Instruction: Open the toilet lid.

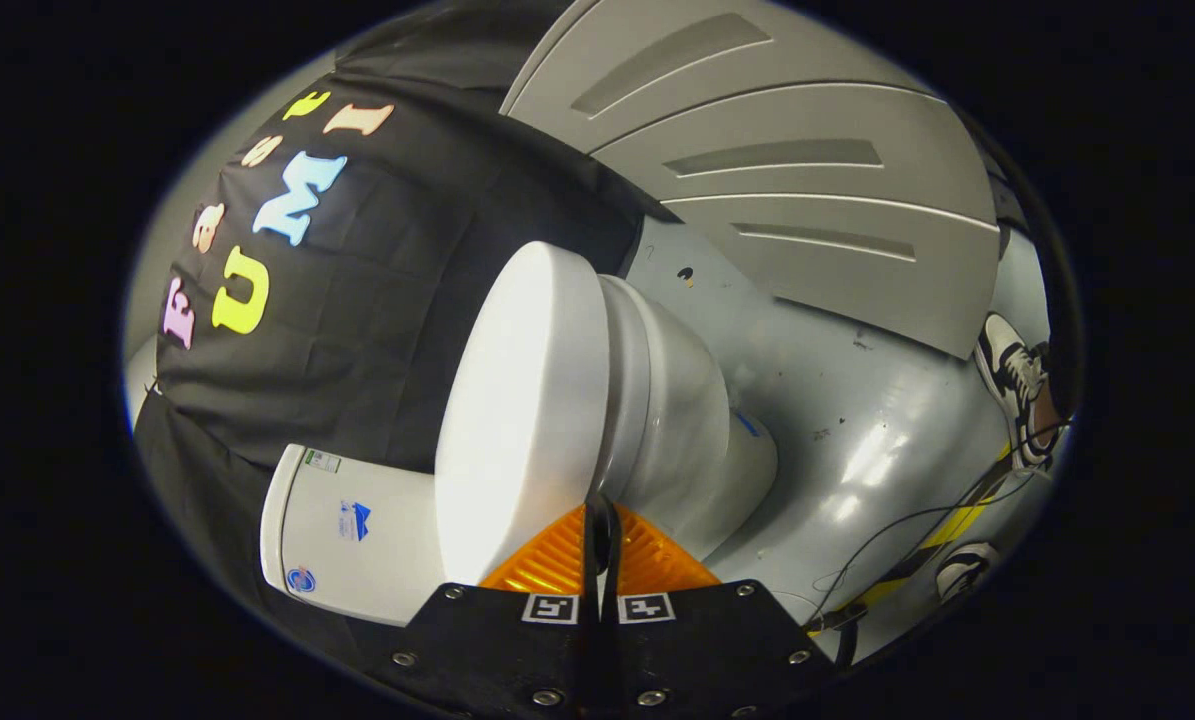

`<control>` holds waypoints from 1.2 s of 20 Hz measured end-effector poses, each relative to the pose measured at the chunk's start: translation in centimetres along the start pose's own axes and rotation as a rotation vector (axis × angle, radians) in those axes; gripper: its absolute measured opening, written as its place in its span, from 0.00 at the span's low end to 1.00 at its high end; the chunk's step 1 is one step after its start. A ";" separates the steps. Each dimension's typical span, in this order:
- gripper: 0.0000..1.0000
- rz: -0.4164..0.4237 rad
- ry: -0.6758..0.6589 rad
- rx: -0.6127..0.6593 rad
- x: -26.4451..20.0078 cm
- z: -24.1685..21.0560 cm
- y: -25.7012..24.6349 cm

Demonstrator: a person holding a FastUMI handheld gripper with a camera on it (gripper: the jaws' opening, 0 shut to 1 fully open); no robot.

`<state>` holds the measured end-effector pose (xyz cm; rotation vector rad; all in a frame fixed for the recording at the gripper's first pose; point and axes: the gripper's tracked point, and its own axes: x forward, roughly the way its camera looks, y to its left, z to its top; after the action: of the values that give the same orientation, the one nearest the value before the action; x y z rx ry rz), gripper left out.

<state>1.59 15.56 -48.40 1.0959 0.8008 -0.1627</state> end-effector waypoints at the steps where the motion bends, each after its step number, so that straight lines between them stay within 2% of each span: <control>1: 0.00 -0.004 0.000 -0.019 -0.1 0.0 0.1; 7: 0.00 -0.039 -0.020 -0.142 -0.8 0.5 1.0; 19: 0.00 -0.065 -0.092 -0.231 -3.2 1.3 4.7; 24: 0.00 -0.102 -0.102 -0.277 -3.8 1.6 5.9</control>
<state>2.59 16.05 -41.24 0.7807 0.7626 -0.1863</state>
